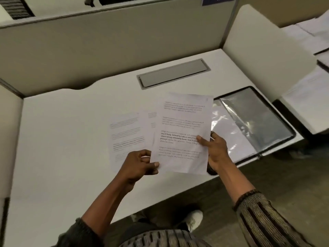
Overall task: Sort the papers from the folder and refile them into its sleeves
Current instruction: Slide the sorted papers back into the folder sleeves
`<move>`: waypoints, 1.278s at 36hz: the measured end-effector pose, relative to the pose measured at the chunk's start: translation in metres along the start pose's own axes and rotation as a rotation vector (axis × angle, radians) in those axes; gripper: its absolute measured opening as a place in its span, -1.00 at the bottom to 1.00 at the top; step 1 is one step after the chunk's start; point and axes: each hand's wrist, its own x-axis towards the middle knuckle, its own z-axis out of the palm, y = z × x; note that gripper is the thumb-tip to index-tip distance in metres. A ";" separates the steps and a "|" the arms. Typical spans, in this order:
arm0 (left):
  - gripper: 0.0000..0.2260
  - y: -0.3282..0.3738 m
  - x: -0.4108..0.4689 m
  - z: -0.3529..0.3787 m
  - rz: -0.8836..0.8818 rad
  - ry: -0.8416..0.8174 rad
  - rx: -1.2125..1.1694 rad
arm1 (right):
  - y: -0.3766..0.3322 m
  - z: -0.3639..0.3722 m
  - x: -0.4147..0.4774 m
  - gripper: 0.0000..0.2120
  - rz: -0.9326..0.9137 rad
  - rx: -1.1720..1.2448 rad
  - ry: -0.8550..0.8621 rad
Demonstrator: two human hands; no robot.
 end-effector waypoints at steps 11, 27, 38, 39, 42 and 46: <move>-0.66 -0.004 0.005 0.127 0.035 -0.207 -0.118 | -0.043 -0.128 0.013 -0.58 0.029 0.006 0.042; -0.59 0.036 0.085 0.181 0.097 -0.503 -0.100 | -0.088 -0.207 0.087 -0.58 0.067 0.029 0.019; -0.73 0.069 0.190 0.271 -0.040 -0.047 -0.190 | -0.123 -0.247 0.150 -0.53 0.177 -0.227 -0.121; -0.72 0.070 0.200 0.275 -0.033 0.001 -0.161 | -0.126 -0.249 0.157 -0.54 0.193 -0.248 -0.137; -0.73 0.077 0.219 0.284 -0.007 0.081 -0.061 | -0.139 -0.255 0.180 -0.57 0.236 -0.297 -0.158; -0.81 0.085 0.234 0.288 0.013 0.124 0.041 | -0.167 -0.258 0.221 -0.55 0.208 -0.277 -0.122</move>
